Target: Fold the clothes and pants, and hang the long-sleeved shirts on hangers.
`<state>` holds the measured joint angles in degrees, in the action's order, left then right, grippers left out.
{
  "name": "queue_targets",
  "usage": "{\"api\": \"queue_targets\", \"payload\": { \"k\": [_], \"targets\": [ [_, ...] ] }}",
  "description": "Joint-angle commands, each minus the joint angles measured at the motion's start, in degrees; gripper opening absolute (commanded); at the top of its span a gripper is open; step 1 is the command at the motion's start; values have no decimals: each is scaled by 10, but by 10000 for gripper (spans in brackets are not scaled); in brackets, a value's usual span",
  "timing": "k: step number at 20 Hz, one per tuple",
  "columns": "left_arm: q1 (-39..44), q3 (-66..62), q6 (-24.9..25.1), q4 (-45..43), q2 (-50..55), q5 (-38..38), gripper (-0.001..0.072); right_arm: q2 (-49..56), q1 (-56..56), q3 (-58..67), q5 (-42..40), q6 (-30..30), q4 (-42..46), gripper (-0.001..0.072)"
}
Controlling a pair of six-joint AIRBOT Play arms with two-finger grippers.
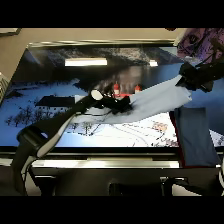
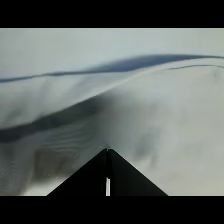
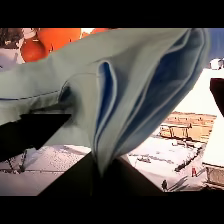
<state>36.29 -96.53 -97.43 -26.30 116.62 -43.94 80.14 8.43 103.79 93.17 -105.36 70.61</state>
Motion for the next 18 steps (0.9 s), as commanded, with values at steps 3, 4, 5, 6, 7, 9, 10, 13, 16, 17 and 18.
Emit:
{"api": "queue_targets", "payload": {
  "k": [3, 4, 5, 6, 7, 9, 10, 13, 16, 17, 18],
  "targets": [
    [76, -58, -1, 131, 71, 64, 19, -4, 0, 42, 35, -7, 10, 31],
    [75, -62, 8, 131, 70, 60, 19, -5, 0, 42, 35, -9, 10, 31],
    [68, -62, 20, 130, 66, 51, 18, -5, 0, 42, 36, -14, 10, 31],
    [55, -62, 25, 115, 59, 32, 17, -5, 0, 42, 35, -20, 7, 31],
    [39, -62, 24, 86, 49, 9, 15, -5, -1, 42, 33, -26, -3, 31],
    [-6, -62, 3, -18, 13, -54, 15, -5, -4, 42, 23, -52, -17, 31],
    [-33, -62, -13, -90, -13, -92, 15, -5, -14, 42, 13, -64, -15, 31],
    [-121, -62, -34, -280, -106, -195, 16, -1, -84, 41, -28, -111, -5, 31],
    [-218, -62, -29, -370, -199, -257, 17, 12, -184, 41, -75, -176, 30, 31],
    [-249, -62, -29, -377, -222, -267, 18, 19, -219, 41, -95, -200, 43, 31],
    [-279, -62, -29, -378, -243, -276, 18, 28, -256, 41, -120, -223, 54, 31]
  ]
}}
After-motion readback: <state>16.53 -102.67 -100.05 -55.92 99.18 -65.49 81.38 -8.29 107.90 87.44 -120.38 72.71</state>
